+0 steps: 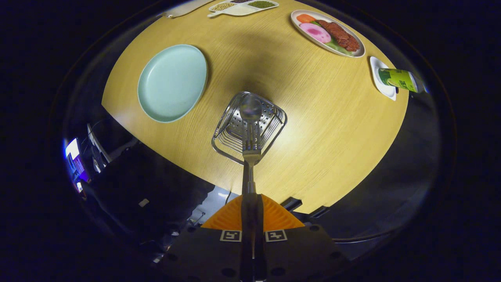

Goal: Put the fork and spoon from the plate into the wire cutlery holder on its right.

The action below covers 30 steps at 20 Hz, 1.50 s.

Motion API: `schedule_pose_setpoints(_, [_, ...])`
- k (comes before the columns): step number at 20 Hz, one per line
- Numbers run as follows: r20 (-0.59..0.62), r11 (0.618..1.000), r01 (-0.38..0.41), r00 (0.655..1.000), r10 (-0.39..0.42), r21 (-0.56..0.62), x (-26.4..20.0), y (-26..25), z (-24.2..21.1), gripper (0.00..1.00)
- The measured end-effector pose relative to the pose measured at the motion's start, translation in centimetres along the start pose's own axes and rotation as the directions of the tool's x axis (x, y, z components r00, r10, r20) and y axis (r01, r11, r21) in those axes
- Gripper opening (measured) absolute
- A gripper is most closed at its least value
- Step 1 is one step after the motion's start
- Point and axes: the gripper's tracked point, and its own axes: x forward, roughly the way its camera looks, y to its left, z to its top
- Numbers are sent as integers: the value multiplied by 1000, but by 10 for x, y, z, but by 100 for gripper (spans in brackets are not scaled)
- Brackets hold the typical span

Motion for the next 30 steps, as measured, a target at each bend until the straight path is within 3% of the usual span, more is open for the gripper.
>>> schedule_pose_setpoints(7, [-65,1000,27,997,-28,-5,10,3,23,10])
schedule_pose_setpoints(12, [9,1000,16,1000,-16,26,10,2,34,16])
schedule_pose_setpoints(15, [124,999,12,992,-16,38,4,-6,38,56])
schedule_pose_setpoints(18, [320,995,-37,947,4,97,-9,-5,41,67])
schedule_pose_setpoints(19, [398,990,-58,918,2,129,-17,-5,41,86])
schedule_pose_setpoints(21, [554,980,-91,832,-24,179,-31,-3,38,100])
schedule_pose_setpoints(23, [668,968,-73,736,-110,240,-51,-9,26,100])
schedule_pose_setpoints(26, [804,936,-104,549,-229,337,-87,-20,11,98])
schedule_pose_setpoints(27, [834,919,-120,476,-279,376,-101,-26,5,98])
schedule_pose_setpoints(30, [870,889,-127,309,-385,439,-134,-39,-14,99])
